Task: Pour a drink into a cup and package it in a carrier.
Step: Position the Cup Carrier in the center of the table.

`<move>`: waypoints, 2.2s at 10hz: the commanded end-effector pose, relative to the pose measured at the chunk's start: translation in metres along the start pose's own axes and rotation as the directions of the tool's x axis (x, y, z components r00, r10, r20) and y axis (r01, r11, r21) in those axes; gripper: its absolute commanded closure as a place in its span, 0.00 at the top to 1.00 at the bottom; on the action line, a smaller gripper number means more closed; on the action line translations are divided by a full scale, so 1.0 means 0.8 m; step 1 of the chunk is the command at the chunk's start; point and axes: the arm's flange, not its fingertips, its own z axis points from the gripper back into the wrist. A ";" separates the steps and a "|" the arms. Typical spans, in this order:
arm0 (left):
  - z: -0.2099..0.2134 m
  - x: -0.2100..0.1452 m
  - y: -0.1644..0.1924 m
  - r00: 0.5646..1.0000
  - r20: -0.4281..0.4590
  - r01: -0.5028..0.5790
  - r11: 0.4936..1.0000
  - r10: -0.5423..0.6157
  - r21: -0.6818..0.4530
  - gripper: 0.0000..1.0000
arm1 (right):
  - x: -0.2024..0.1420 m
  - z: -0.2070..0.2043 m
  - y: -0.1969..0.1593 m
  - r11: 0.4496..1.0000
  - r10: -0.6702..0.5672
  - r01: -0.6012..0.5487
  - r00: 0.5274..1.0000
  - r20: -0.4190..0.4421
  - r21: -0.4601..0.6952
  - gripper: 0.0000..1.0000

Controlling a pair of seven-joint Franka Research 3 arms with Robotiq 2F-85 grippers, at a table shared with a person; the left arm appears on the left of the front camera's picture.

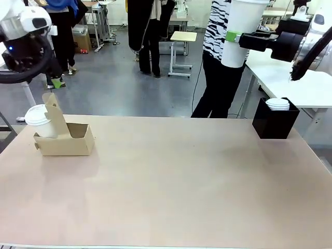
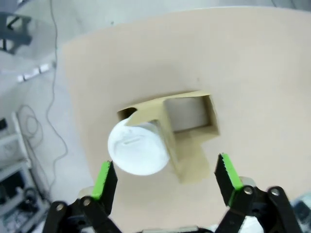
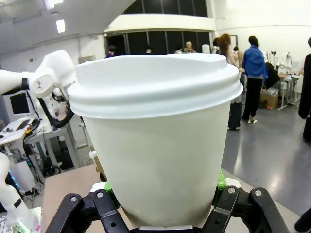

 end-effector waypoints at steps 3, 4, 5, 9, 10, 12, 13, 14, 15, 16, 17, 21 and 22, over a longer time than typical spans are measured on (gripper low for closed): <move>-0.047 -0.006 0.008 0.987 -0.042 -0.154 0.988 0.153 -0.018 1.00 | 0.005 -0.003 -0.001 1.000 0.022 -0.022 1.000 0.013 0.005 0.80; -0.048 -0.008 0.005 0.985 -0.041 -0.171 0.985 0.170 -0.014 1.00 | 0.005 -0.003 -0.001 1.000 0.022 -0.022 1.000 0.013 0.005 0.80; -0.039 -0.010 0.001 0.985 -0.028 -0.172 0.985 0.171 -0.033 1.00 | 0.005 -0.003 -0.001 1.000 0.022 -0.022 1.000 0.013 0.005 0.80; -0.049 0.000 0.004 0.986 -0.057 -0.157 0.988 0.157 -0.005 1.00 | 0.005 -0.003 -0.001 1.000 0.022 -0.022 1.000 0.013 0.005 0.80; -0.050 0.000 -0.002 0.985 -0.062 -0.164 0.986 0.164 0.007 1.00 | 0.005 -0.003 -0.001 1.000 0.022 -0.022 1.000 0.013 0.005 0.80; -0.050 0.003 -0.006 0.984 -0.071 -0.164 0.986 0.164 0.011 0.41 | 0.005 -0.003 -0.001 1.000 0.022 -0.022 1.000 0.013 0.005 0.80; -0.053 0.005 -0.006 0.981 -0.086 -0.172 0.985 0.171 -0.001 0.00 | 0.005 -0.003 -0.001 1.000 0.022 -0.022 1.000 0.013 0.005 0.80; -0.057 0.005 -0.008 0.979 -0.094 -0.179 0.984 0.179 0.006 0.39 | 0.005 -0.003 -0.001 1.000 0.022 -0.022 1.000 0.013 0.005 0.80; -0.059 0.006 -0.010 0.979 -0.099 -0.176 0.984 0.176 0.010 0.00 | 0.005 -0.003 -0.001 1.000 0.022 -0.022 1.000 0.013 0.005 0.80; -0.060 0.007 -0.010 0.979 -0.100 -0.175 0.985 0.175 0.012 0.00 | 0.005 -0.003 -0.001 1.000 0.022 -0.022 1.000 0.013 0.005 0.80; -0.060 0.008 -0.009 0.979 -0.101 -0.175 0.985 0.175 0.012 0.00 | 0.005 -0.003 -0.001 1.000 0.022 -0.022 1.000 0.013 0.005 0.80; -0.066 0.009 -0.009 0.976 -0.114 -0.185 0.982 0.187 0.026 0.00 | 0.005 -0.003 -0.001 1.000 0.022 -0.022 1.000 0.013 0.005 0.80; -0.065 0.001 -0.006 0.983 -0.097 -0.157 0.988 0.155 -0.009 0.00 | 0.005 -0.003 -0.001 1.000 0.022 -0.022 1.000 0.013 0.005 0.80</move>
